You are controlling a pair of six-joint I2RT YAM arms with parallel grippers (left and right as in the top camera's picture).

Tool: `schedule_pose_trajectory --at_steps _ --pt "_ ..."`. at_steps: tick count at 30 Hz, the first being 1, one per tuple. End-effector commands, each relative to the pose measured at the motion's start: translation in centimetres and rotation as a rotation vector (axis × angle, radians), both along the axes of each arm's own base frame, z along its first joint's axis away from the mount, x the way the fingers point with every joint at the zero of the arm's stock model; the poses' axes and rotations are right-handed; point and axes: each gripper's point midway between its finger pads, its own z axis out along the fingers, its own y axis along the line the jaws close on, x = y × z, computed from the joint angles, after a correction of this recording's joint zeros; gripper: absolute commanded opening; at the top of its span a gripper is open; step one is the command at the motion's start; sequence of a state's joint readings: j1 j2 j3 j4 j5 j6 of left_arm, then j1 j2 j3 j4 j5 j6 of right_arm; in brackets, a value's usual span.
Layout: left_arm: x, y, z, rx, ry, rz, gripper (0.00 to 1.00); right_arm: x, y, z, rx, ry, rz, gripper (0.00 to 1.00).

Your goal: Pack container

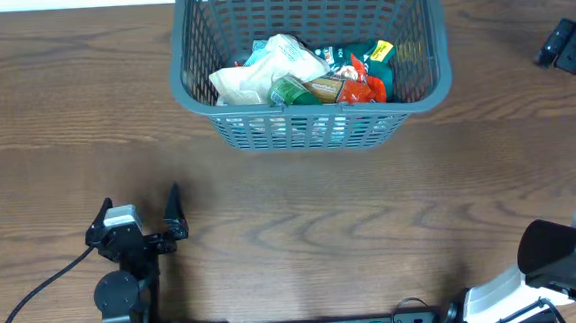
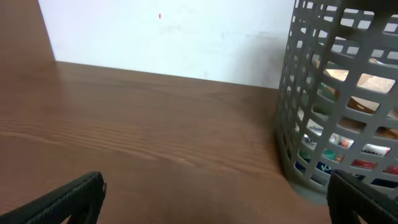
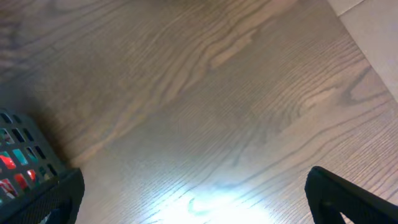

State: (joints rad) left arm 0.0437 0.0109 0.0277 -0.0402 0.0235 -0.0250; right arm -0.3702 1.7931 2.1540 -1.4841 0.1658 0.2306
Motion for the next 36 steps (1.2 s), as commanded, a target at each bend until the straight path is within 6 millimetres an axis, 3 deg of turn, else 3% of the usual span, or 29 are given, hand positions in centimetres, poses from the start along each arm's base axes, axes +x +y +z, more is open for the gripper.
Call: schedule_pose_trajectory --at_steps 1,11,17,22,26,31,36 --pt "-0.1 0.1 -1.7 0.012 0.047 0.003 0.99 -0.2 -0.4 0.0 -0.005 0.002 -0.017 0.99" --pt "-0.1 0.1 -1.7 0.012 0.047 0.003 0.99 -0.2 -0.1 -0.1 0.009 0.001 -0.011 0.99" --pt "-0.1 0.1 -1.7 0.012 0.047 0.003 0.99 3.2 2.5 1.3 0.132 -0.166 0.091 0.99" --pt "-0.1 0.1 -1.7 0.012 0.047 0.003 0.99 6.2 5.5 5.7 0.127 -0.374 0.214 0.99" --pt "-0.1 0.1 -1.7 0.012 0.047 0.003 0.99 6.4 7.9 9.8 0.071 -0.5 0.282 0.99" --pt "-0.1 0.1 -1.7 0.012 0.047 0.003 0.99 3.9 10.7 14.9 0.03 -0.635 0.347 0.99" --pt "-0.1 0.1 -1.7 0.012 0.047 0.003 0.99 0.4 12.9 18.5 0.008 -0.729 0.393 0.99"
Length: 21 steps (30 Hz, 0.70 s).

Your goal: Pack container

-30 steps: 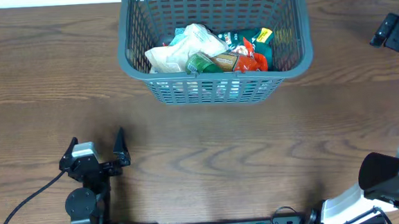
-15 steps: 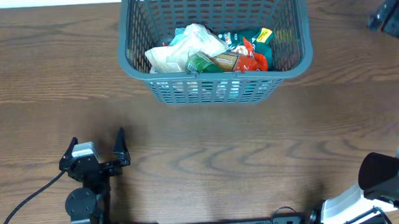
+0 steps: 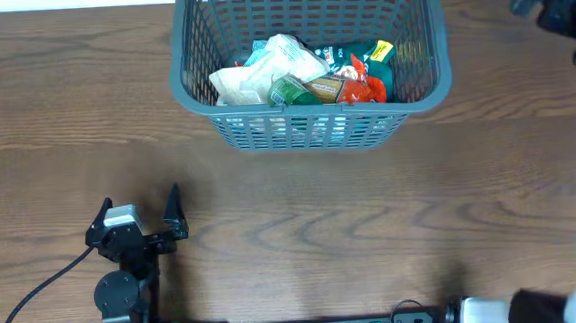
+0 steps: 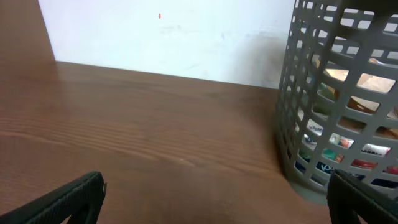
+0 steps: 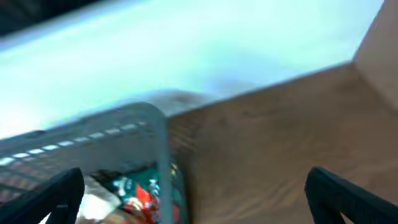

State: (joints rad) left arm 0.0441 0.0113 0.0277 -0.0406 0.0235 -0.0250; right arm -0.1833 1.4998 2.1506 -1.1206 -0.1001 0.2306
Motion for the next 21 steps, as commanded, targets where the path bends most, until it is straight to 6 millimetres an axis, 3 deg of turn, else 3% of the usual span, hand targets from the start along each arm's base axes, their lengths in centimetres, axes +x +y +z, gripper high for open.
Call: schedule_pose_trajectory --at_steps 1,5,10,21 --pt "-0.1 0.1 -1.7 0.012 0.046 0.003 0.99 -2.4 1.4 2.4 -0.008 -0.068 0.021 0.99" --pt "-0.1 0.1 -1.7 0.012 0.046 0.003 0.99 -5.0 1.8 3.8 -0.063 -0.112 0.006 0.99" --pt "-0.1 0.1 -1.7 0.012 0.046 0.003 0.99 -7.0 3.2 3.1 -0.205 -0.152 0.1 0.99" --pt "-0.1 0.1 -1.7 0.012 0.046 0.003 0.99 -10.4 3.9 -4.4 -0.238 -0.233 0.116 0.99"
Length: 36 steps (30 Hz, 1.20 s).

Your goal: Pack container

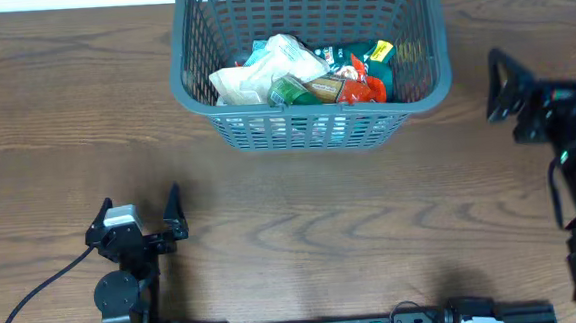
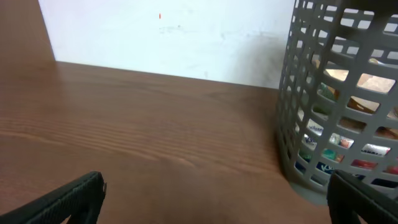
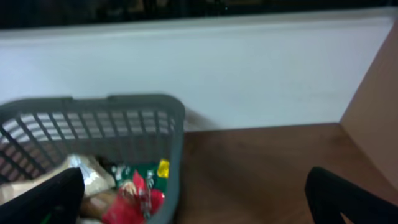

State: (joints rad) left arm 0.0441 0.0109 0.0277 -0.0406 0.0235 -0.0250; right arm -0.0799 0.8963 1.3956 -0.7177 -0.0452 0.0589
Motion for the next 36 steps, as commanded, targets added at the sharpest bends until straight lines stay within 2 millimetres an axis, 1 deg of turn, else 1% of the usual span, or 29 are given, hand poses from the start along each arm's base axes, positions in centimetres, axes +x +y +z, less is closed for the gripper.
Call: schedule_pose_trajectory --at_steps 1,5,9,12,23,32,36 --pt "0.0 0.1 -1.7 0.012 0.046 0.003 0.99 -1.4 0.2 -2.7 -0.025 0.009 0.004 0.99" --pt "0.0 0.1 -1.7 0.012 0.047 0.003 0.98 -2.6 0.3 -6.0 -0.031 0.047 0.01 0.99" --pt "0.0 0.1 -1.7 0.012 0.046 0.003 0.99 -3.4 1.7 -9.1 -0.121 0.075 0.112 0.99" --pt "0.0 0.1 -1.7 0.012 0.047 0.003 0.99 -3.8 2.2 -11.3 -0.129 0.089 0.146 0.99" --pt "0.0 0.1 -1.7 0.012 0.046 0.003 0.99 -4.6 2.4 -16.0 -0.033 0.034 0.126 0.99" --pt "0.0 0.1 -1.7 0.012 0.046 0.003 0.99 -4.9 2.6 -20.5 -0.032 0.033 0.138 0.99" --pt "0.0 0.1 -1.7 0.012 0.047 0.003 0.99 -4.7 2.8 -21.6 -0.035 -0.007 0.149 0.99"
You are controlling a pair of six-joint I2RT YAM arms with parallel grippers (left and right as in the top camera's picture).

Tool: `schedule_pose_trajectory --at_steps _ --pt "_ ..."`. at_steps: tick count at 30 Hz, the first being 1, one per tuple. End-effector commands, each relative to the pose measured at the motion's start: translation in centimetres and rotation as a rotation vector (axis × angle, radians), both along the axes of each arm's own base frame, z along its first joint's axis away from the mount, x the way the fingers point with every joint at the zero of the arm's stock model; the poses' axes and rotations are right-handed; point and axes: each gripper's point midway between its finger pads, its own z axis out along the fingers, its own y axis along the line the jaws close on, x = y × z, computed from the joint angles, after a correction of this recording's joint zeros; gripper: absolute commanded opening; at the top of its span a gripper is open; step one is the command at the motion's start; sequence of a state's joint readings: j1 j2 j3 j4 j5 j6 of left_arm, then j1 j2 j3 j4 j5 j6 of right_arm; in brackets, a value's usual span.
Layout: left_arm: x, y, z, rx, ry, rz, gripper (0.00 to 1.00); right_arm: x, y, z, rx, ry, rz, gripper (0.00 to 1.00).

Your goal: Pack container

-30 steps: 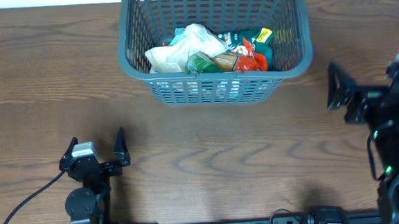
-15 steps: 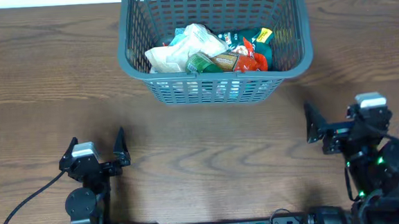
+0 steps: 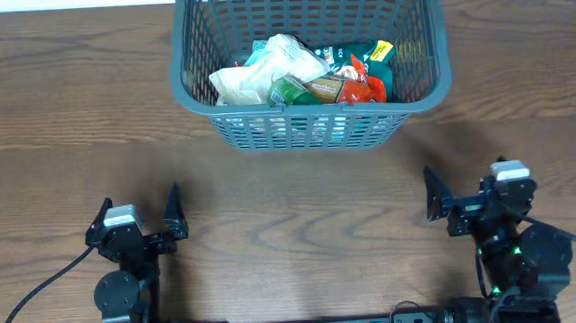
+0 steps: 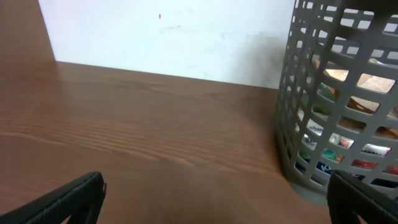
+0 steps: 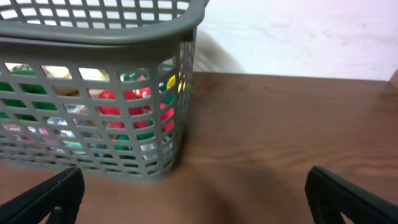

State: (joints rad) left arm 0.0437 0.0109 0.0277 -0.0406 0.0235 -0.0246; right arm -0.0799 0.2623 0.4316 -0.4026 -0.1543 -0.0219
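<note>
The grey plastic basket [image 3: 311,130] stands at the back middle of the wooden table. In it lie a white bag [image 3: 262,71], a green packet [image 3: 299,89], a red-orange packet [image 3: 362,89] and a teal packet [image 3: 370,58]. My left gripper [image 3: 140,204] sits low at the front left, open, with nothing between its fingers [image 4: 68,198]. My right gripper [image 3: 466,178] sits low at the front right, open and empty, facing the basket [image 5: 124,31]. In the left wrist view the basket [image 4: 298,93] is on the right.
Bare wood table [image 3: 302,231] lies between the two grippers and in front of the basket. A white wall [image 4: 168,37] runs behind the table's back edge. A black cable [image 3: 35,287] trails from the left arm's base.
My right arm was raised just right of the basket; it now sits low at the front right, facing the basket. The left arm and the basket's contents are unchanged.
My right gripper was open at the far right edge, looking down at bare table. Then it was at the back right corner beyond the basket, then beside the basket's right side, and now at the front right. The left gripper stayed open at the front left throughout.
</note>
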Motion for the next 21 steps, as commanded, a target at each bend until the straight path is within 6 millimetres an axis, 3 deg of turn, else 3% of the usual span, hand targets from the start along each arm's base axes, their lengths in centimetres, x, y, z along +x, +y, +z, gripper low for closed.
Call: schedule_pose_trajectory --at_steps 1,21 --pt "0.0 0.1 -1.7 0.012 0.046 0.003 0.99 -0.1 0.6 -0.8 0.018 -0.027 0.025 0.99" --pt "-0.1 0.1 -1.7 0.012 0.047 0.003 0.99 0.7 1.2 -4.5 0.019 -0.122 0.067 0.99"
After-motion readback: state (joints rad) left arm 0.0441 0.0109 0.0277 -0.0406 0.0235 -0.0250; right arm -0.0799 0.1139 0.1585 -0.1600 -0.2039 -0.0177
